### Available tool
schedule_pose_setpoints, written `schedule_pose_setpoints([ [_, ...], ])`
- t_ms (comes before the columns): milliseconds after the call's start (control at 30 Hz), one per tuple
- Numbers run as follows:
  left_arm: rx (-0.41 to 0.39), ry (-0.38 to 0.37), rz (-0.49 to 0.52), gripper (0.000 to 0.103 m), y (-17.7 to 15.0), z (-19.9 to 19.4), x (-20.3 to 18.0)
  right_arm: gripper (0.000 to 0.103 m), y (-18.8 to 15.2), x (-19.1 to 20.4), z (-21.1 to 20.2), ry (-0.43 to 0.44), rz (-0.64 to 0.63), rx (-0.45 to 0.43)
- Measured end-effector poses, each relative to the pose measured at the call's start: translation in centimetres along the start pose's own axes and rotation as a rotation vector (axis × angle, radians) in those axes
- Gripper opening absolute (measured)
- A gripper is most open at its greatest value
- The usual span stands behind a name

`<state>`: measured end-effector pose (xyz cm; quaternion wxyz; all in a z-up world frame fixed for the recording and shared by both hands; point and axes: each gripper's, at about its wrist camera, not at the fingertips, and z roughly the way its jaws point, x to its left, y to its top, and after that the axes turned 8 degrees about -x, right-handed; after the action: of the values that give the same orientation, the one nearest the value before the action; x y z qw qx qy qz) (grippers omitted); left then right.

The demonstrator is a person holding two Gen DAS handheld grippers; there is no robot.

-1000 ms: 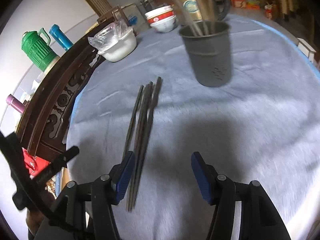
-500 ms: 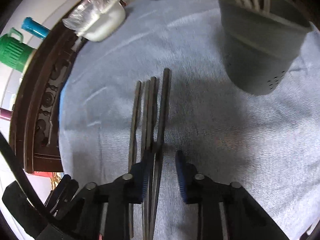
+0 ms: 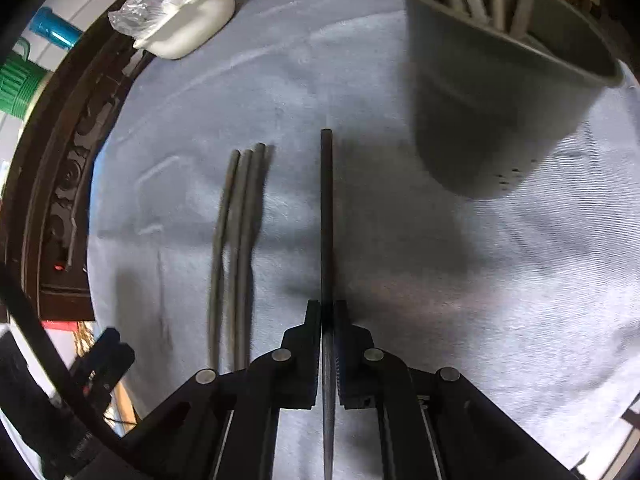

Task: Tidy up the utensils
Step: 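Close the right gripper on one chopstick while the left gripper closes on another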

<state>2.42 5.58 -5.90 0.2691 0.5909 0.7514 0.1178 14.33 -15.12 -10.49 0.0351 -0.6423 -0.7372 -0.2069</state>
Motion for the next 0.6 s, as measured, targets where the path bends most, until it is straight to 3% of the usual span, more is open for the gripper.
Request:
schedule_pose_setpoints([
  [67, 0.031, -0.025, 0.023, 0.062, 0.8, 0.7, -1.6, 0.007, -0.2, -0.7, -0.1, 0.014, 0.004, 0.000],
  [133, 0.077, 0.004, 0.068, 0.062, 1.7, 1.8, -3.1, 0.007, -0.3, -1.0, -0.3, 0.026, 0.009, -0.001],
  [333, 0.252, 0.019, 0.050, 0.062, 3.7, 5.9, -5.1, 0.007, -0.7, -1.7, -0.7, 0.061, 0.014, -0.007],
  [433, 0.279, 0.052, 0.069, 0.062, 4.2, 7.0, -5.9, 0.007, -0.8, -2.7, -1.0, 0.080, 0.014, -0.007],
  [533, 0.315, 0.081, 0.068, 0.040, 4.4, 8.0, -6.2, 0.008, -0.8, -2.4, -1.0, 0.094, 0.013, -0.007],
  [600, 0.318, 0.090, 0.074, 0.034, 4.7, 8.3, -6.4, 0.008, -0.8, -2.2, -0.9, 0.101, 0.013, -0.005],
])
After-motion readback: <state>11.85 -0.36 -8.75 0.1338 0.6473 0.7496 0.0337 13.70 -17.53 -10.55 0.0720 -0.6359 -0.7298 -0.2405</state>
